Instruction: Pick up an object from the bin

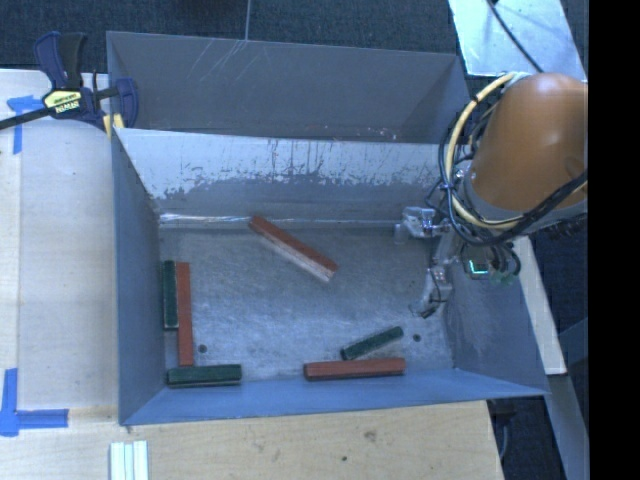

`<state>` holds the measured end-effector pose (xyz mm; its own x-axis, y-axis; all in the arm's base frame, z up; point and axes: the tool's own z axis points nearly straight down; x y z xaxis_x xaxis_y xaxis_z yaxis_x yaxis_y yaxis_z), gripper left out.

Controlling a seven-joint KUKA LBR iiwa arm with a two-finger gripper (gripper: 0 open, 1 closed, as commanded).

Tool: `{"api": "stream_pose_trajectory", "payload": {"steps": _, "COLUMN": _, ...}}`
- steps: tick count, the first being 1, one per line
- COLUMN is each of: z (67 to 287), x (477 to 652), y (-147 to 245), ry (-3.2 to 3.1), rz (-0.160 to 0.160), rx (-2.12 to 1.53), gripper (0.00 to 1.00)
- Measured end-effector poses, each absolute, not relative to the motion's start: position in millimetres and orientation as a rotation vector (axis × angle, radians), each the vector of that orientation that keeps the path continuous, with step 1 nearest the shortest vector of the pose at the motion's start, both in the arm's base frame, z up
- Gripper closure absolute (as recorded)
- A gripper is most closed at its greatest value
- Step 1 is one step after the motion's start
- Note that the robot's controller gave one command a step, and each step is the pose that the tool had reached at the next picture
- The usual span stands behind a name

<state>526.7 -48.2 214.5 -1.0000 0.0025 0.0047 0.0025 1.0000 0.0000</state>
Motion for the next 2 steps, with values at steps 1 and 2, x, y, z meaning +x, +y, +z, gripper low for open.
{"api": "stream_pose_trajectory", "payload": {"steps": 1, "z": 66.1, "x": 511.4, "y": -79.9, "ry": -3.133, "rz": -0.001, "rx": -0.133, "gripper": 0.00}}
{"api": "stream_pose_trajectory", "payload": {"steps": 2, "z": 71.4, "x": 488.6, "y": -57.2, "ry": -3.128, "rz": 0.002, "rx": 0.349, "gripper": 0.00}}
